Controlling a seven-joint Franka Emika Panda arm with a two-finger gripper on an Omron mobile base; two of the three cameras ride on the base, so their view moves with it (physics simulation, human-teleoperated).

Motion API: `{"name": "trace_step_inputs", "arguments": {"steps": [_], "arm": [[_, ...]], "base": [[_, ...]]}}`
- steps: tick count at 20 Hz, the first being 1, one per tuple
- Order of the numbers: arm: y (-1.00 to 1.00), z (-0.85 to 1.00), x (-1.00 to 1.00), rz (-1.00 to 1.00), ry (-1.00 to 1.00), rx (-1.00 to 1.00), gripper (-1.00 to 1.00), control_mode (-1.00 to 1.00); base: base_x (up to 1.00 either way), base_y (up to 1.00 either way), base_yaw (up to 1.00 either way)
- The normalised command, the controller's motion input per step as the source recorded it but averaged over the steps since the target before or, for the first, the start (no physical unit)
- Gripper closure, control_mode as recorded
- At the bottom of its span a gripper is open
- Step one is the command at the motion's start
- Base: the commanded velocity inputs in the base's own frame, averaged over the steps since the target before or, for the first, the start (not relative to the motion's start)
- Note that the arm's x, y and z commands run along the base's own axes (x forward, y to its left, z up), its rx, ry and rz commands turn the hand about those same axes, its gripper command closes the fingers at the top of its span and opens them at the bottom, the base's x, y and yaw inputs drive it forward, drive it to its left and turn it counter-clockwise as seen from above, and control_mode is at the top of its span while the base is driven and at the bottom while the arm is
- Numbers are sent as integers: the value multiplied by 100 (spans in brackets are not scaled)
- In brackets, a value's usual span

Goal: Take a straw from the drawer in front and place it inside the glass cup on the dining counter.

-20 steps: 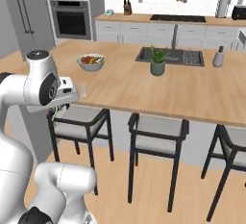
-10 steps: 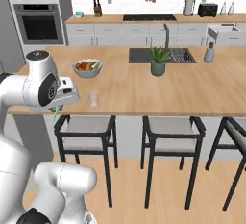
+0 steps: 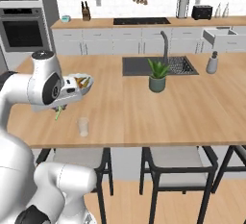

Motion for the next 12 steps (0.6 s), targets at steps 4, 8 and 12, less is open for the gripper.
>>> {"name": "trace_step_inputs", "arguments": {"steps": [4,8,12], "arm": [[8,14,11,-1,0,-7,100,-100],[0,29,17,-1,-7,-35,100,-100],[0,7,15,0,-14,-62,100,-100]], "base": [[28,17,-1],[0,0,0],[0,0,0]]}}
